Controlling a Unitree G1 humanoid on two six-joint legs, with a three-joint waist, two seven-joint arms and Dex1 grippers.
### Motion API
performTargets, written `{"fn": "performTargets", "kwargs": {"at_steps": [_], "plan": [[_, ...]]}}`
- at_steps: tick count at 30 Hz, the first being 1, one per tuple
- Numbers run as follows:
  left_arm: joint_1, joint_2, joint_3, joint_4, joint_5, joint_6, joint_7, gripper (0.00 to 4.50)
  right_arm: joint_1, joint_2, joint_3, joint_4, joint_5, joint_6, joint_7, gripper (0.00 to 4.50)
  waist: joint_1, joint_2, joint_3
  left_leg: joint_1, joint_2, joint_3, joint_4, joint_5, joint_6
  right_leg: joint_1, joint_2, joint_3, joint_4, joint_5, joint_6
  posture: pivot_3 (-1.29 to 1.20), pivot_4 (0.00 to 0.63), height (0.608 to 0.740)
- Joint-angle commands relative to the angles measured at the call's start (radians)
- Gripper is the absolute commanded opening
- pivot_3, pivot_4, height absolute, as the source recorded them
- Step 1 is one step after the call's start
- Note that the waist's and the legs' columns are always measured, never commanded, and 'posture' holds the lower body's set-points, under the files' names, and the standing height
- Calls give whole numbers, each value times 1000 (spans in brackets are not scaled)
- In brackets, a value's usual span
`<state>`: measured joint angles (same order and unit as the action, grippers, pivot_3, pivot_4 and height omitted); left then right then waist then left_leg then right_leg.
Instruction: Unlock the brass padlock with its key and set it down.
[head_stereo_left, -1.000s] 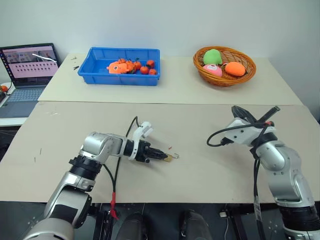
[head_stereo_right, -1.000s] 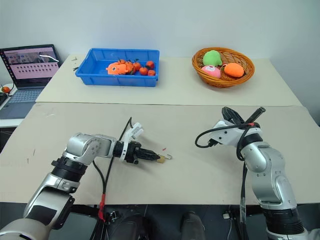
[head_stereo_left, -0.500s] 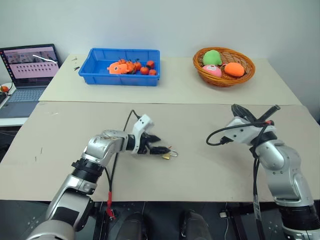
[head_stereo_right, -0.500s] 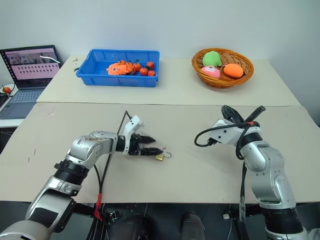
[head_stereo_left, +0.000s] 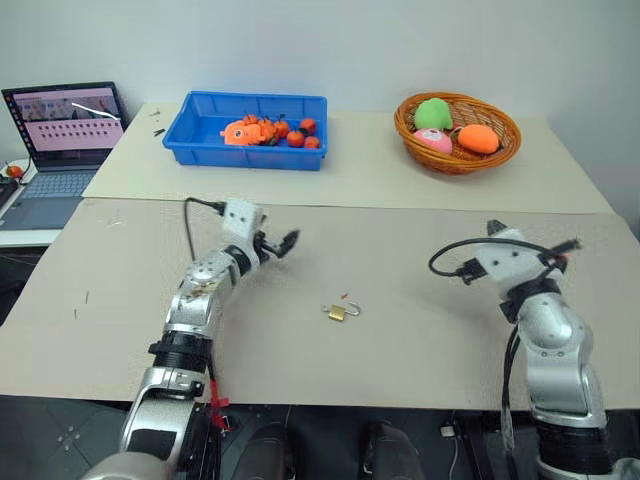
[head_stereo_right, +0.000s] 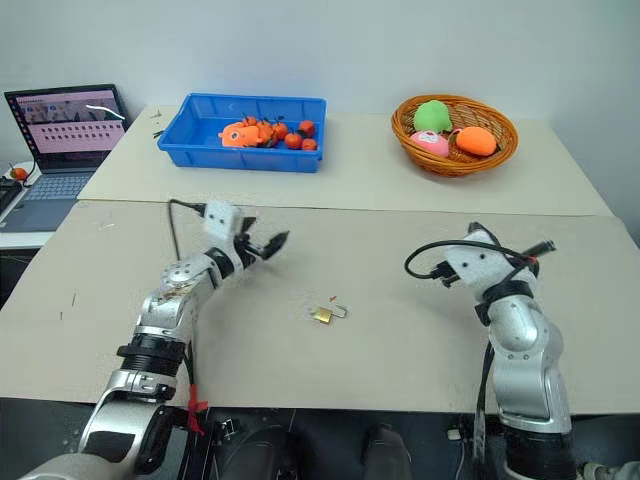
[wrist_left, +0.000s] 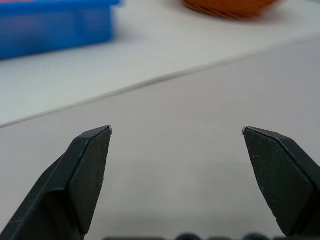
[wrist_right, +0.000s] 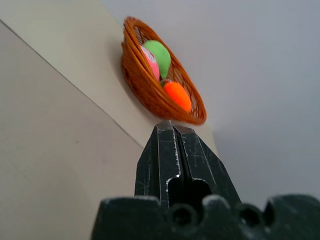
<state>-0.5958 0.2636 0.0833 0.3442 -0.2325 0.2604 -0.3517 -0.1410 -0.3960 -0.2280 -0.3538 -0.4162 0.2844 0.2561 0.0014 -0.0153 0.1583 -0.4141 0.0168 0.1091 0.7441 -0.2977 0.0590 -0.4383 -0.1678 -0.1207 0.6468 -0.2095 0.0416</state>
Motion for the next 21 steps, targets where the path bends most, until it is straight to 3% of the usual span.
{"fn": "performTargets", "kwargs": {"at_steps": [1,6,13,21], "plan": [[15,-10,117,44,5,-84,152,4472,-10,57,-157,-68,98,127,-63,0,0,0,0,0,0,0,0,0,0,0,0,0,0,0,0,0,150,692],[29,17,205,222,28,-265,239,4472,42,83,-243,-66,151,164,-111,0,1,0,0,0,0,0,-1,0,0,0,0,0,0,0,0,0,150,692],[48,38,216,353,32,-404,184,4472,129,96,-184,-38,263,37,-65,0,-7,1,-1,3,0,1,-2,0,0,0,0,1,0,0,0,0,150,692],[61,18,202,360,38,-451,175,4472,144,105,-99,37,300,-51,-76,0,-14,1,-1,7,0,2,-4,0,1,2,0,3,1,0,0,0,150,692]]}}
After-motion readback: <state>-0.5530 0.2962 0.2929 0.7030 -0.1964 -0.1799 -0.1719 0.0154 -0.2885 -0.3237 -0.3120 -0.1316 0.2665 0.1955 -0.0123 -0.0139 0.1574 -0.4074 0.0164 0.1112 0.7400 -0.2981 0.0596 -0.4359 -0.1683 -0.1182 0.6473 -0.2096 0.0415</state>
